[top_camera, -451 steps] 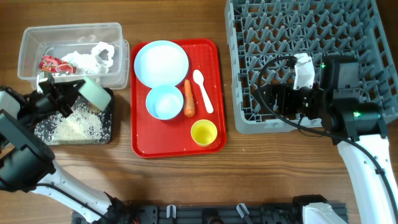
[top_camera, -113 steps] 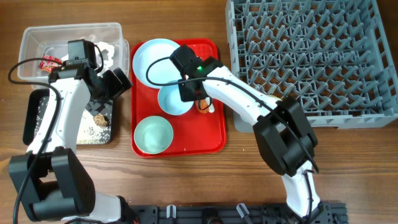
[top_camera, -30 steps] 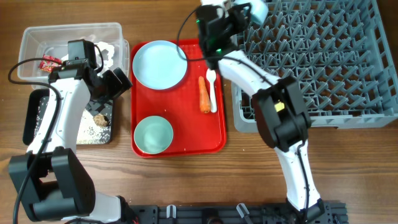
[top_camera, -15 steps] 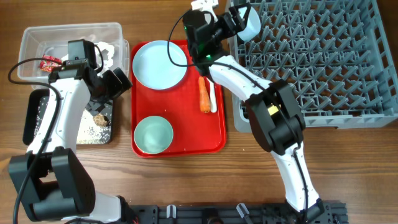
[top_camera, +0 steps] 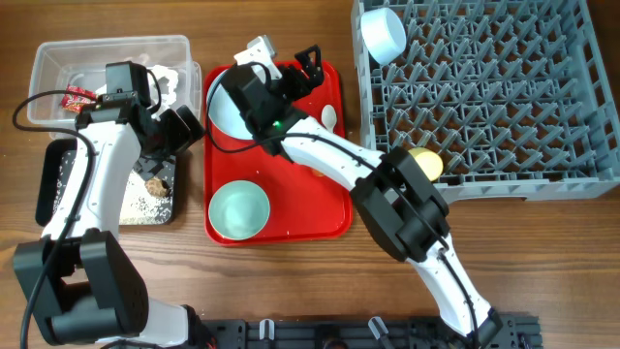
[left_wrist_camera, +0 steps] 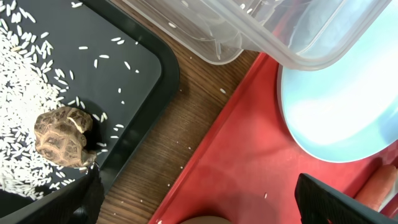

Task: Sort waste into correct bins and load items into the dishwasher rack
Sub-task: 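Move the right gripper to the green bowl and grasp its rim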

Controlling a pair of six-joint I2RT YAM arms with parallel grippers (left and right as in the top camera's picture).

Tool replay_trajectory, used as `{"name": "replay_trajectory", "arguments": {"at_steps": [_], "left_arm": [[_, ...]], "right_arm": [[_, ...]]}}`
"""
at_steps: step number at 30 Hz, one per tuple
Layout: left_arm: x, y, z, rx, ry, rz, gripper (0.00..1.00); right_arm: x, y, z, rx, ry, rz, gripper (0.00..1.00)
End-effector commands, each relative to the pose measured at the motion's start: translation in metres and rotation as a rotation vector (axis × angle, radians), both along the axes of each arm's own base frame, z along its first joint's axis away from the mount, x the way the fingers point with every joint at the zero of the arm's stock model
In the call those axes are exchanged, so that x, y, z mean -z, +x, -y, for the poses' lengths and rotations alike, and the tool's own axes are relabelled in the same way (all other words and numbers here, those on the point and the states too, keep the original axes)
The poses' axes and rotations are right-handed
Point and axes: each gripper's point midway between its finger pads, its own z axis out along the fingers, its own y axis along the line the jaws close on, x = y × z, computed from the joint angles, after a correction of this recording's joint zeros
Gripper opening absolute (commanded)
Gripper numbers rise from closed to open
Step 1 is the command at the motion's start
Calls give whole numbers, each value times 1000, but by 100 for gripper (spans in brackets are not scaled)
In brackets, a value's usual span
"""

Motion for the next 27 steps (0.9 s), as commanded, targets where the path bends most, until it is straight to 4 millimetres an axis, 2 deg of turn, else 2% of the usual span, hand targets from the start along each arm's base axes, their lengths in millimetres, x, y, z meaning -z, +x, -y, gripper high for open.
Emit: {"name": "replay_trajectory", "arguments": {"at_steps": [1, 5, 8, 9, 11, 13, 15, 17, 20, 23, 25, 27], "left_arm": [[-4, 2, -3, -13, 9, 10, 100], [-4, 2, -3, -13, 9, 10, 100], [-4, 2, -3, -13, 9, 10, 100], [-4, 2, -3, -13, 9, 10, 100], [-4, 2, -3, -13, 9, 10, 100], [-4, 2, -3, -13, 9, 10, 100], [-4, 2, -3, -13, 9, 10, 100], [-4, 2, -3, -13, 9, 10, 100], [-4, 2, -3, -13, 9, 10, 100], [-4, 2, -3, -13, 9, 10, 100], [-4, 2, -3, -13, 9, 10, 100], [-4, 2, -3, -13, 9, 10, 100]], "right_arm": [[3, 3, 2, -19, 164, -52, 100], [9, 0, 5, -42, 357, -165, 100], [4, -3, 10, -57, 449, -234, 100], [-9, -15, 5, -127, 510, -328, 100], [-20, -28, 0, -172, 542, -384, 100], [-32, -49, -10, -254, 580, -480, 100], [-38, -85, -26, -414, 602, -647, 100], [-39, -122, -31, -514, 606, -806, 100], [-22, -158, -8, -437, 558, -979, 100], [-12, -175, 5, -352, 555, -1060, 100], [-11, -180, 7, -282, 600, -1075, 100], [-13, -185, -1, -174, 747, -1098, 100]]}}
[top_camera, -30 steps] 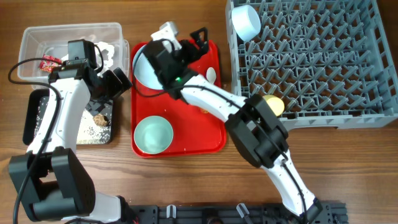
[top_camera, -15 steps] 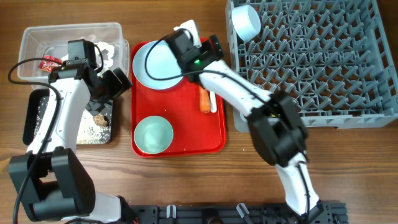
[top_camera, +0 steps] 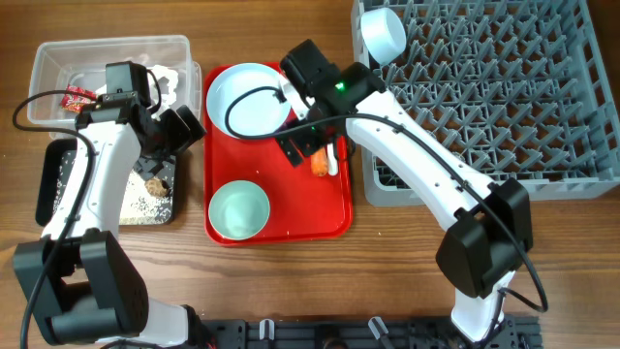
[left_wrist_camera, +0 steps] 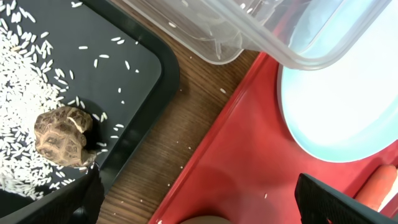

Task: Sort waste into correct bins and load items into the dishwasher rack
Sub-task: 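Move the right gripper to the green bowl and grasp its rim, then carry the green bowl into the dish rack and release it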

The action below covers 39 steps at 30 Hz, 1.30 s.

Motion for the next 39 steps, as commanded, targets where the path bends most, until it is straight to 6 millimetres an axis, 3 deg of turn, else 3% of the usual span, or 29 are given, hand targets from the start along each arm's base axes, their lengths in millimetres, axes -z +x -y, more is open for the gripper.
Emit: {"name": "replay_trajectory", "arguments": {"at_steps": [1, 4, 6, 9, 15, 23, 27, 32, 36, 39], "left_arm": [[-4, 2, -4, -13, 9, 10, 100], [-4, 2, -3, -13, 9, 10, 100], [-4, 2, -3, -13, 9, 10, 100], [-4, 2, -4, -13, 9, 10, 100], [-4, 2, -3, -13, 9, 10, 100], [-4, 2, -3, -13, 9, 10, 100], [-4, 2, -3, -13, 9, 10, 100], [-4, 2, -3, -13, 9, 10, 100], [-4, 2, -3, -13, 9, 10, 100], [-4, 2, -4, -13, 9, 10, 100]], "right_arm": [[2, -14, -20, 264, 146, -178, 100], [10, -22, -30, 463, 192, -271, 96], [28, -29, -35, 549, 177, -284, 92], [55, -48, -44, 578, 161, -316, 90], [90, -76, -63, 530, 176, -320, 75], [109, -76, -64, 518, 167, -299, 33], [121, -79, -62, 523, 141, -313, 25], [127, -80, -62, 523, 133, -326, 24], [127, -81, -62, 519, 134, -332, 4], [126, -80, -60, 525, 130, -334, 4]]}}
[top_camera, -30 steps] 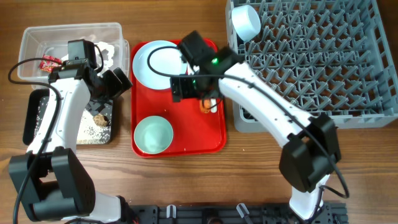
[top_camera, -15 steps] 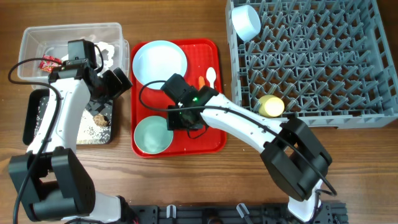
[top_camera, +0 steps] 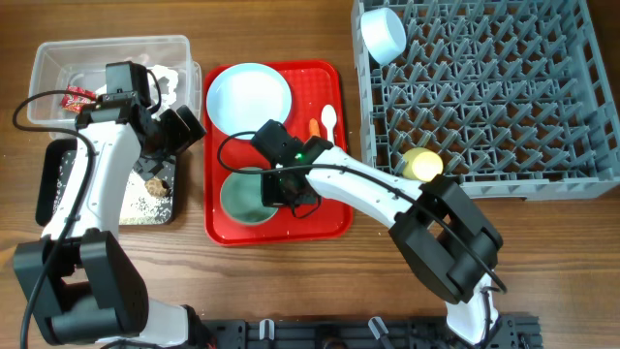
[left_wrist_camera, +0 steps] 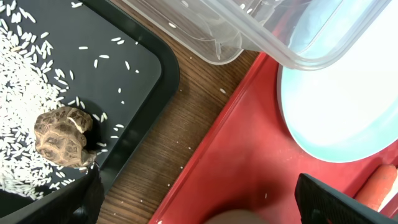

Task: Sort waste into correct bins and load items into the dishwasher rack
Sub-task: 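Carry the green bowl into the dish rack and release it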

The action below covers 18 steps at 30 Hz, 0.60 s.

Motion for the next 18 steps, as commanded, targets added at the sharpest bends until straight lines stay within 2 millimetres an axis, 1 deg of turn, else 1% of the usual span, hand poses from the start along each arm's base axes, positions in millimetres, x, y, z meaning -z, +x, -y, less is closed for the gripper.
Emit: {"name": "replay_trajectory", "arguments": {"at_steps": [1, 4, 5, 7, 8, 11, 12, 13, 15, 17, 18], "left_arm": [[-4, 2, -3, -13, 9, 10, 100], [-4, 2, -3, -13, 9, 10, 100], [-4, 2, -3, -13, 9, 10, 100], [-4, 2, -3, -13, 9, 10, 100], [-4, 2, -3, -13, 9, 10, 100], [-4, 2, -3, -13, 9, 10, 100], [-4, 2, -4, -13, 9, 10, 100], [-4, 2, -3, -13, 9, 10, 100], [-4, 2, -3, -13, 9, 10, 100], [-4, 2, -3, -13, 9, 10, 100], [-4, 2, -4, -13, 9, 10, 100]], "right_arm": [[5, 1, 9, 5, -18, -15, 4], [-15, 16, 21, -21, -4, 16, 5], [-26, 23, 29, -17, -9, 37, 4], [-53, 41, 50, 22, -23, 87, 4], [-94, 67, 83, 79, -39, 185, 4], [-143, 98, 136, 216, -119, 342, 4], [-164, 110, 157, 250, -154, 427, 4], [-178, 119, 174, 278, -195, 496, 4], [-204, 130, 215, 368, -338, 623, 4], [-227, 136, 259, 468, -549, 744, 4], [-237, 137, 276, 508, -648, 791, 4]]}}
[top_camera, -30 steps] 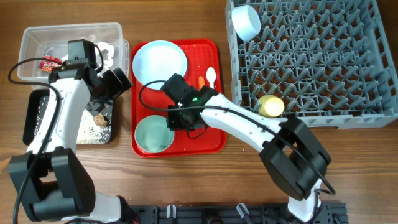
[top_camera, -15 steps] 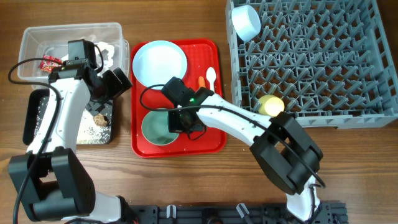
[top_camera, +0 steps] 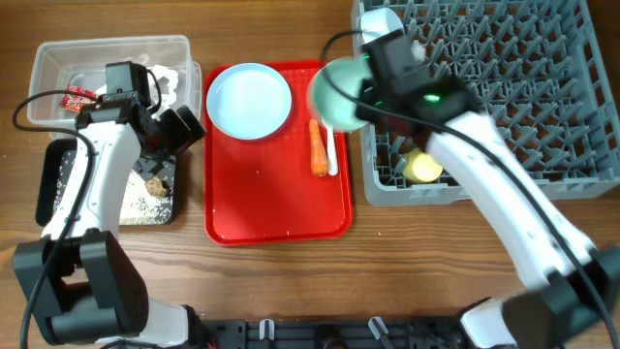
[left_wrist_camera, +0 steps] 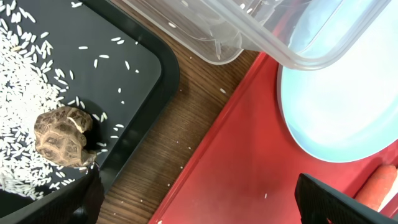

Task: Sort waste into correct bins and load items into the dishwasher rack
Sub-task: 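Carry the green bowl into the dish rack and release it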

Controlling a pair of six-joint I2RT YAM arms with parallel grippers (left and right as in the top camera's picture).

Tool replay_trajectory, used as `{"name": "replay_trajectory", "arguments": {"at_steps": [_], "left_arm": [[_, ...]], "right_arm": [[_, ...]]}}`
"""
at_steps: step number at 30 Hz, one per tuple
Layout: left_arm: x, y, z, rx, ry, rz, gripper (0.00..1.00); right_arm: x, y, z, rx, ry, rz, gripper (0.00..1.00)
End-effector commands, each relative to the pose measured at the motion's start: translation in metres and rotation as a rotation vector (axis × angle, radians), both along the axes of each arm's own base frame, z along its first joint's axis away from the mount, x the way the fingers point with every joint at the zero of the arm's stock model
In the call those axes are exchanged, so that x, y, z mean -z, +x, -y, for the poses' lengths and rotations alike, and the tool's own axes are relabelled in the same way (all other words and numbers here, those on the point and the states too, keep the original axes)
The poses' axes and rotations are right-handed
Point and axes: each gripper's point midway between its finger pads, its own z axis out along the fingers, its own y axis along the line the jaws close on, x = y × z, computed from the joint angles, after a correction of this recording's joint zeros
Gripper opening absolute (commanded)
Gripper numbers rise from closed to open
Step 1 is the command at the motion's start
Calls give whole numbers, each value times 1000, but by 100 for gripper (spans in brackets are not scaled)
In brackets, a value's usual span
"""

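My right gripper point(top_camera: 360, 89) is shut on a pale green bowl point(top_camera: 331, 94), held tilted above the red tray's point(top_camera: 276, 218) back right corner, beside the left edge of the grey dishwasher rack point(top_camera: 504, 107). On the tray lie a light blue plate point(top_camera: 250, 100), a carrot point(top_camera: 317, 147) and a white spoon point(top_camera: 330, 153). My left gripper point(top_camera: 187, 126) hangs open over the gap between the black tray point(left_wrist_camera: 124, 68) and the red tray point(left_wrist_camera: 249, 168); nothing is between its fingers point(left_wrist_camera: 329, 202).
A clear plastic bin point(top_camera: 107, 60) with wrappers stands at the back left. The black tray point(top_camera: 56, 184) in front of it holds scattered rice and a brown lump point(left_wrist_camera: 62, 137). In the rack sit a white bowl point(top_camera: 381, 21) and a yellow item point(top_camera: 422, 167).
The green bowl was on the red tray's front left with my right gripper at it; now it is off the tray, held up beside the rack. My left arm has not moved.
My right gripper was first over the blue plate at the tray's back, then over the carrot and spoon, then down at the green bowl at the tray's front. Now it holds that bowl by the rack. My left gripper stayed open in one place throughout.
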Motion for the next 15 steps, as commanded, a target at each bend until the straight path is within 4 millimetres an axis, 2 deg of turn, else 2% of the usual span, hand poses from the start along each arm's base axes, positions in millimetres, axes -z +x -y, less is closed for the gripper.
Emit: {"name": "replay_trajectory", "arguments": {"at_steps": [1, 4, 6, 8, 12, 15], "left_arm": [[-4, 2, -3, -13, 9, 10, 100], [-4, 2, -4, -13, 9, 10, 100], [-4, 2, -3, -13, 9, 10, 100], [-4, 2, -3, -13, 9, 10, 100], [-4, 2, -3, -13, 9, 10, 100], [-4, 2, -4, -13, 9, 10, 100]], "right_arm": [[-40, 13, 84, 269, -471, 193, 4], [-44, 25, 91, 234, -649, 201, 5], [-38, 38, 90, 156, -788, 169, 4], [-28, 51, 88, 55, -944, 112, 4], [2, 73, 82, -192, -1225, -59, 4], [14, 80, 86, -173, -1358, -122, 4]]}}
